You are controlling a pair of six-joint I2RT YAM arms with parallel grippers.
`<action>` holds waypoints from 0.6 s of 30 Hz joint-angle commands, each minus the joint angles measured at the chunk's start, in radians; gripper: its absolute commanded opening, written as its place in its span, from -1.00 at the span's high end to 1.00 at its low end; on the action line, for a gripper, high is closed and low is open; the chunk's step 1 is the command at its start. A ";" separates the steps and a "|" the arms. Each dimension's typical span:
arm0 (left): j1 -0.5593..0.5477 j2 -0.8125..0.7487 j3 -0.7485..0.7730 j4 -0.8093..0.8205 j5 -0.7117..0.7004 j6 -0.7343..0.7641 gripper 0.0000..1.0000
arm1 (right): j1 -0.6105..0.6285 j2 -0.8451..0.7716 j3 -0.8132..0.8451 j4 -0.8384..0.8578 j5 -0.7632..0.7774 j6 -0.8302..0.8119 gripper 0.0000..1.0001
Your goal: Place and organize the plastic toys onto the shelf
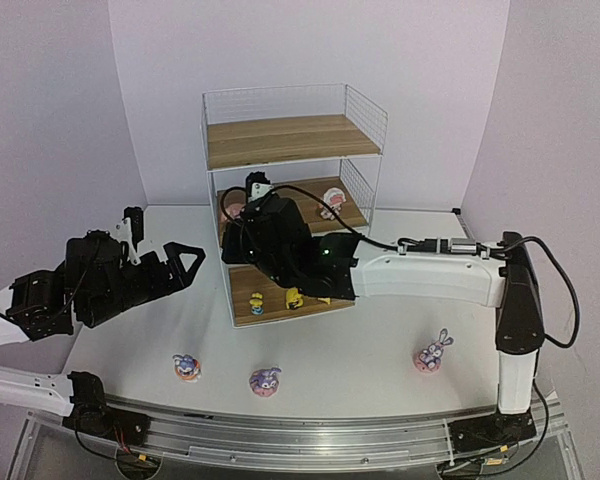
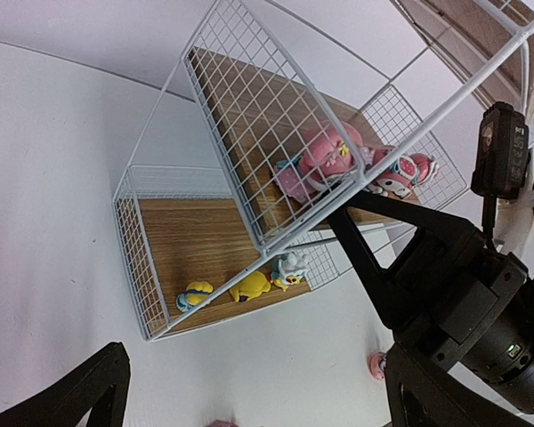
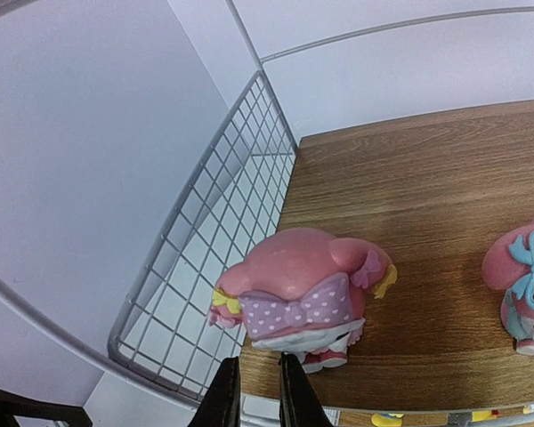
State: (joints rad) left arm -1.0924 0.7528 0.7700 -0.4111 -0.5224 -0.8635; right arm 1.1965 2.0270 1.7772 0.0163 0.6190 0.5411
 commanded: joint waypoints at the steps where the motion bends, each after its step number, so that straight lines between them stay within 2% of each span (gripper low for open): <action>1: -0.003 -0.008 -0.009 0.015 0.006 0.005 -0.99 | 0.002 0.020 0.051 0.050 0.038 -0.017 0.74; 7: -0.003 -0.018 -0.016 0.010 0.010 0.003 -0.99 | 0.002 0.023 0.047 0.060 0.038 -0.018 0.73; 12: -0.003 -0.032 -0.020 -0.020 0.018 -0.010 -1.00 | 0.005 -0.056 -0.028 0.060 -0.025 -0.011 0.71; 15: -0.003 -0.052 -0.029 -0.051 0.025 -0.024 -0.99 | 0.016 -0.157 -0.127 0.055 -0.081 -0.009 0.59; 18: -0.003 -0.076 -0.037 -0.087 0.042 -0.036 -0.99 | 0.017 -0.268 -0.250 0.029 -0.253 -0.013 0.28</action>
State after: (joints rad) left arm -1.0924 0.7141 0.7439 -0.4384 -0.5019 -0.8755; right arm 1.2020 1.9455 1.6381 0.0400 0.5636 0.5375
